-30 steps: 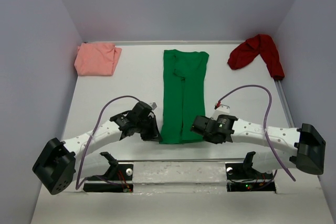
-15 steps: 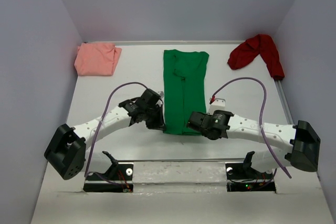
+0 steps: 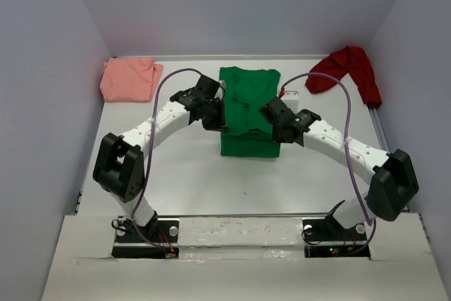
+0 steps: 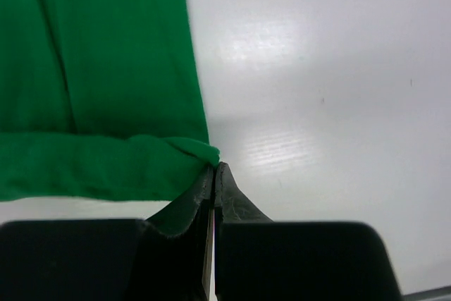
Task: Fold and stack the t-shirts
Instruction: Fold the tshirt
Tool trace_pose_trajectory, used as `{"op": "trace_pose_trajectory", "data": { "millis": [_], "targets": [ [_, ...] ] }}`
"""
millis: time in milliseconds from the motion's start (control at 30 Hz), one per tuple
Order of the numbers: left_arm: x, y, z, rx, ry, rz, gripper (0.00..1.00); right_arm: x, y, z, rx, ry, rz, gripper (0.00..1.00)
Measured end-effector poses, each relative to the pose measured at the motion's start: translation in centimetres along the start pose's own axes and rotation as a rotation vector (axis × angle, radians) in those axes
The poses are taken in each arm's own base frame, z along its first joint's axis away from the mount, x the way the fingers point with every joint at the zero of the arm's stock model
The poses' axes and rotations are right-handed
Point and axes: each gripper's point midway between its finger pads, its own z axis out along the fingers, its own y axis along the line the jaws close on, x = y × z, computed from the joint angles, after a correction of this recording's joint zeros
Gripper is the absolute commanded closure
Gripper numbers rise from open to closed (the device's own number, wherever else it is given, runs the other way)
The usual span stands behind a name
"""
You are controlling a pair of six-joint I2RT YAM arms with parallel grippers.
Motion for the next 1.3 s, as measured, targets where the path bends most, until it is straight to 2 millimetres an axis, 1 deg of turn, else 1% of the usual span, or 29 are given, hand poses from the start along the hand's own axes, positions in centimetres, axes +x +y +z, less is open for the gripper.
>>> {"op": "trace_pose_trajectory", "data": {
  "millis": [133,233,300,333,467,600,667,767,833,967,1100,1167,1300],
  "targets": [
    [-2.7,0.9,1.3,-0.026,0.003,0.013,1.00,-3.3,1.9,1.5,-0.055,-0.004,-0.066,1.00],
    [-4.1,1.6,2.0,-0.046,0.013,0.015,1.00,-5.0,2.6,2.5,-0.078,-0.004,-0.096,1.00],
    [-5.2,2.1,2.5,-0.058,0.020,0.017,1.00,-6.6,3.1,3.2,-0.098,-0.005,-0.112,1.00],
    [-5.8,2.3,2.9,-0.063,0.023,0.018,1.00,-7.0,3.3,3.5,-0.104,-0.005,-0.116,1.00],
    [-7.2,2.9,4.1,-0.073,0.047,0.023,1.00,-9.9,3.6,5.0,-0.130,-0.011,-0.130,1.00],
    [-9.8,2.7,5.3,-0.070,0.048,0.036,1.00,-11.6,3.7,6.3,-0.147,-0.010,-0.136,1.00],
    [-11.2,2.4,5.7,-0.064,0.037,0.041,1.00,-12.0,3.7,7.1,-0.150,-0.002,-0.136,1.00],
    [-12.5,1.9,6.2,-0.050,0.030,0.045,1.00,-11.9,3.8,8.3,-0.151,0.017,-0.147,1.00],
    [-12.9,1.8,6.6,-0.041,0.031,0.043,1.00,-11.7,4.0,8.9,-0.155,0.032,-0.155,1.00],
    [-12.6,2.1,7.4,-0.040,0.055,0.035,1.00,-10.8,4.3,10.6,-0.156,0.073,-0.168,1.00],
    [-12.2,2.7,8.1,-0.044,0.077,0.023,1.00,-10.2,4.6,12.0,-0.160,0.101,-0.176,1.00],
    [-12.1,2.9,8.2,-0.043,0.082,0.019,1.00,-10.3,4.7,12.5,-0.159,0.107,-0.174,1.00],
    [-12.2,3.3,8.4,-0.040,0.086,0.011,1.00,-11.1,5.1,13.2,-0.160,0.097,-0.165,1.00]
  ]
}}
